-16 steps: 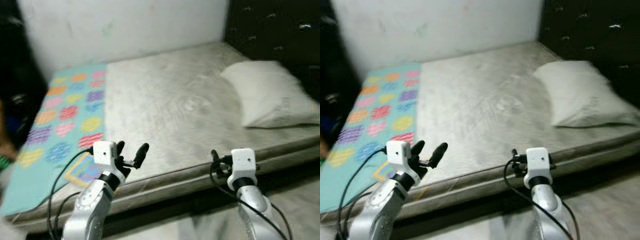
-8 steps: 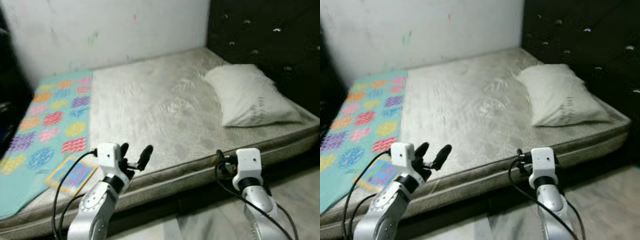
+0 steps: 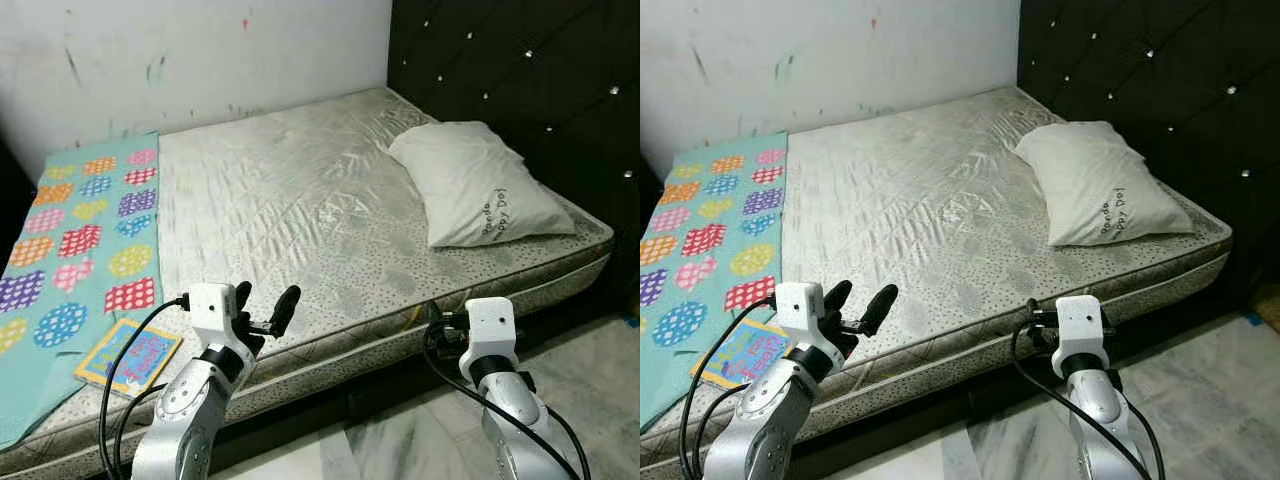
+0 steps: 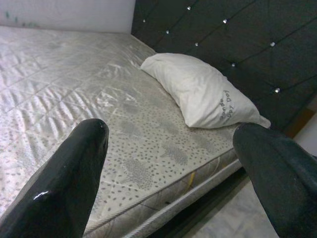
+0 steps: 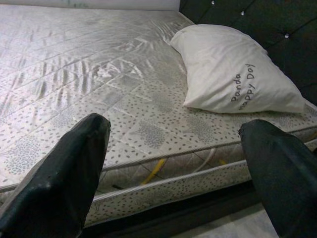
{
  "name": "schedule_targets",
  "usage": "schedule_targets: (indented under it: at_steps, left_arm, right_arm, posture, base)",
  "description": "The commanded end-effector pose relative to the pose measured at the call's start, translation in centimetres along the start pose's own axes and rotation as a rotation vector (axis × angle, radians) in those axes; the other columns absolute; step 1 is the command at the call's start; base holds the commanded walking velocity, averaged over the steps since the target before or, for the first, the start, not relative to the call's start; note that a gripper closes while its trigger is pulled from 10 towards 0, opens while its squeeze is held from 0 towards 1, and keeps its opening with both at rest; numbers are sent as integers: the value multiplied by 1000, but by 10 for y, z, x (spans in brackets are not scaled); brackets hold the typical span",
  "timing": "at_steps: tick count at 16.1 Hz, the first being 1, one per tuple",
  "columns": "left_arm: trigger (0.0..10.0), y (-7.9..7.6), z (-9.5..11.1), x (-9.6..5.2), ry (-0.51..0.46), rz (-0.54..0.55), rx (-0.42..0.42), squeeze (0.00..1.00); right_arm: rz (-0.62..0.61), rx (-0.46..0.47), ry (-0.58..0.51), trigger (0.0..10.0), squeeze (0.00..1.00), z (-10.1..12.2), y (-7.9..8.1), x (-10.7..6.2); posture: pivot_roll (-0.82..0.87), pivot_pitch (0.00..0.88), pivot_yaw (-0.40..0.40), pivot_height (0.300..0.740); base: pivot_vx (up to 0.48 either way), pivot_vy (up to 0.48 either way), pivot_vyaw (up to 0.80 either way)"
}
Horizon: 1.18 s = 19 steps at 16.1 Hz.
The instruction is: Clean up the room
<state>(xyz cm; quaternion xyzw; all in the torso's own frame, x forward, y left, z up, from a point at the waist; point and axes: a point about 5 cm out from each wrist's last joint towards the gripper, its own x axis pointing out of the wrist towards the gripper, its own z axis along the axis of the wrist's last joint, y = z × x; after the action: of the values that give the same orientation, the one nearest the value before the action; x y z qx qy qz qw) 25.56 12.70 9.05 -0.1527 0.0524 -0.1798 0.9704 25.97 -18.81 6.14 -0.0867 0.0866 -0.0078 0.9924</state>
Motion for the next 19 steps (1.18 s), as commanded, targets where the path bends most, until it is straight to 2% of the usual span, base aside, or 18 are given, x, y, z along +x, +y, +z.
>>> schedule_targets:
  at_steps: [1, 2, 3, 4, 8, 10, 12, 16, 19]
  left_arm:
    - [10000, 7, 2, 0, -2, 38, 37, 0]
    - [10000, 12, 3, 1, -7, 79, 66, 0]
    - [10000, 22, 6, 4, -9, 134, 84, 0]
    - [10000, 23, 6, 4, -4, 136, 84, 0]
    - [10000, 35, 20, 3, -47, 203, 137, 0]
    - [10000, 41, 25, 1, -70, 227, 158, 0]
    - [10000, 45, 28, 3, -82, 243, 180, 0]
    - [10000, 48, 40, 19, -98, 211, 223, 0]
    - [10000, 55, 36, 24, -81, 215, 247, 0]
  right_arm:
    - [17, 3, -12, 10000, 0, 2, 3, 1]
    - [31, -1, -25, 10000, 0, 4, 4, 3]
    - [89, 17, -75, 10000, 0, 15, 13, 9]
    - [95, 23, -78, 10000, 0, 16, 14, 10]
    - [203, 102, -133, 10000, 0, 37, 45, 31]
    - [227, 114, -148, 10000, 0, 41, 55, 35]
    - [223, 121, -165, 10000, 0, 44, 58, 42]
    - [187, 139, -193, 10000, 0, 51, 60, 58]
    - [167, 149, -203, 10000, 0, 54, 60, 64]
  posture:
    - [-142, 0, 78, 740]
    - [-141, 0, 77, 740]
    - [-123, 0, 61, 740]
    - [-123, 0, 61, 740]
    - [-52, 0, 33, 740]
    - [-33, 0, 34, 740]
    - [-21, 0, 46, 740]
    - [-17, 0, 99, 740]
    - [-33, 0, 115, 740]
  base:
    - [0, 0, 0]
    - [0, 0, 0]
    - [0, 0, 0]
    - [0, 0, 0]
    - [0, 0, 0]
    - [0, 0, 0]
    - [0, 0, 0]
    - [0, 0, 0]
    - [0, 0, 0]
